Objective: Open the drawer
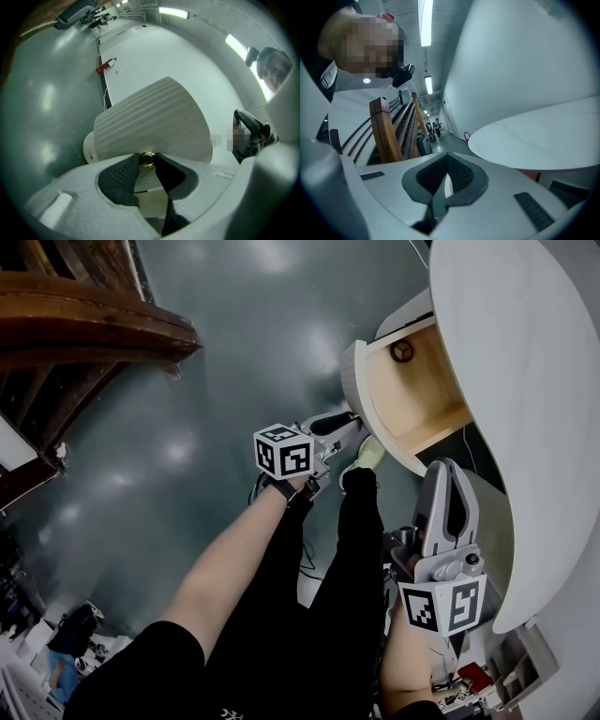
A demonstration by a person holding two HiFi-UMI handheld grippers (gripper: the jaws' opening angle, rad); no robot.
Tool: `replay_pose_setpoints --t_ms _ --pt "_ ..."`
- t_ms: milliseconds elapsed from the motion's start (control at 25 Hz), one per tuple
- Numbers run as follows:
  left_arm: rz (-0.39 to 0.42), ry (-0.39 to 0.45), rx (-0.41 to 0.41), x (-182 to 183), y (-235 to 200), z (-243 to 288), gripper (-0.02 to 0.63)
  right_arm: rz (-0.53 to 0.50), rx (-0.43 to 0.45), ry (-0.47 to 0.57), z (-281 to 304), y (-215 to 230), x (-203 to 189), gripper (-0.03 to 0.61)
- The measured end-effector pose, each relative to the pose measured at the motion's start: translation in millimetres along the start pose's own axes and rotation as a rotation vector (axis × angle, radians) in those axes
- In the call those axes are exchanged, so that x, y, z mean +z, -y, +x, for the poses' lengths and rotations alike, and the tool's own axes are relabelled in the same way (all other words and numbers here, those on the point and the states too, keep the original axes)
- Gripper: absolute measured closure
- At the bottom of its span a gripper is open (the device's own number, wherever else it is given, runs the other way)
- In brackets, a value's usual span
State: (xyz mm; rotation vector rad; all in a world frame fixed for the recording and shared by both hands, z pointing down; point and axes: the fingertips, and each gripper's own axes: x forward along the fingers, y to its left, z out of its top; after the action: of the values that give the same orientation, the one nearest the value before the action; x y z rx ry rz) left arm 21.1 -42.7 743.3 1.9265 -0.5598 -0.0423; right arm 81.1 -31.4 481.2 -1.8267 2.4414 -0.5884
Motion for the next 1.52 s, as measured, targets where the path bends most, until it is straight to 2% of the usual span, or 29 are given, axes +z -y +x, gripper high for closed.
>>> replay_pose_setpoints --t_ms 640,920,1040,1200,1520 --pt "-0.029 -0.011 0.017 -5.8 -4.8 -21.0 0.503 -0.025 0.023 -0.016 -1.1 -16.3 0.6 0.565" --pt "-0.030 -0.025 0.026 -2.8 12.4 -42.9 0.505 -0.029 0.029 -0.015 -2.0 -21.0 13.2 0.565" --pt "-0.024 -0.028 0.022 5.3 29.1 -51.8 0.516 -0.025 0.027 -0.017 -2.6 -21.3 20.2 0.565" --pt "0.002 -0.023 0.007 23.2 64.7 -66.0 0.562 -0.012 0.033 -0.018 -5.5 -24.9 34.7 0.565" --pt "0.125 0.024 -0.011 81.2 166.0 -95.9 0.601 -0.032 0.058 -0.007 -14.5 -42.0 85.2 0.565"
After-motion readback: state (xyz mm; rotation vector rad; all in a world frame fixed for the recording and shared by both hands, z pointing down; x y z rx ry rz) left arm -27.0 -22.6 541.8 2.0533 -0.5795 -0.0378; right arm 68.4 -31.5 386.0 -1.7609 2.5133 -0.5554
